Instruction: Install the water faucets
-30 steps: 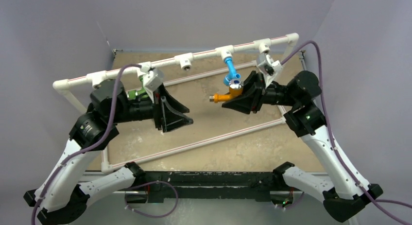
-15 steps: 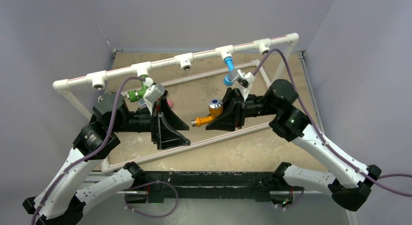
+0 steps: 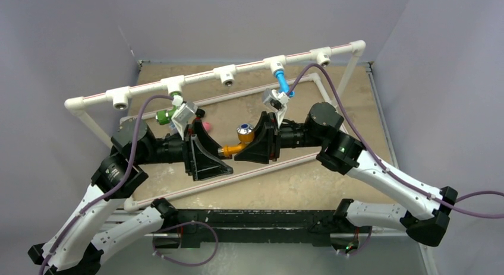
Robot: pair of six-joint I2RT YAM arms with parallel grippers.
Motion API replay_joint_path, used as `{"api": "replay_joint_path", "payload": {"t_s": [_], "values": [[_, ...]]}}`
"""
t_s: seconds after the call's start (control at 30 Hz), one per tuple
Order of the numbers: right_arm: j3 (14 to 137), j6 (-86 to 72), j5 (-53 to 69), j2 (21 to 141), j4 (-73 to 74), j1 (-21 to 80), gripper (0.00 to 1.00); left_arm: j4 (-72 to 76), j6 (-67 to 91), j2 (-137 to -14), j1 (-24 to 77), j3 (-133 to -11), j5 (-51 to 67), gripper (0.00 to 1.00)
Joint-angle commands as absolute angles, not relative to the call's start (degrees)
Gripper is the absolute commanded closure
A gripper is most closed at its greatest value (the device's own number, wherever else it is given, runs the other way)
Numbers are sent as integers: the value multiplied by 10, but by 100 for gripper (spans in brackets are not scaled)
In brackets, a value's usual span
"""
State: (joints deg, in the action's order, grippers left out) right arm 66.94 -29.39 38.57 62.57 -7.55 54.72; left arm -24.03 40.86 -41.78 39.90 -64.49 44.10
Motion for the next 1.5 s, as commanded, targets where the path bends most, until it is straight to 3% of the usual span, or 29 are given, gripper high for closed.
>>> {"api": "replay_joint_path", "payload": {"t_s": [0.0,0.2,0.4,0.43,0.57,0.87,0.93,1.1,1.47], "values": [[692,-281,360,627,-74,556,100,-216,416,-419,400,-665,427,38],[684,-282,353,619,-75,560,100,-225,412,-419,401,-674,405,48],[676,-281,354,609,-68,561,100,-210,424,-416,401,-664,395,96],[672,-282,353,605,-70,561,100,-209,426,-415,400,-664,395,100],[658,-281,350,593,-72,561,100,-208,428,-415,400,-662,391,100],[632,-267,355,549,-90,562,55,-192,450,-404,400,-642,403,100],[631,-256,349,539,-84,562,50,-186,458,-403,400,-637,406,100],[624,-243,341,528,-86,562,44,-172,475,-399,400,-627,416,100],[624,-255,343,540,-122,562,50,-137,493,-402,400,-611,433,100]]}}
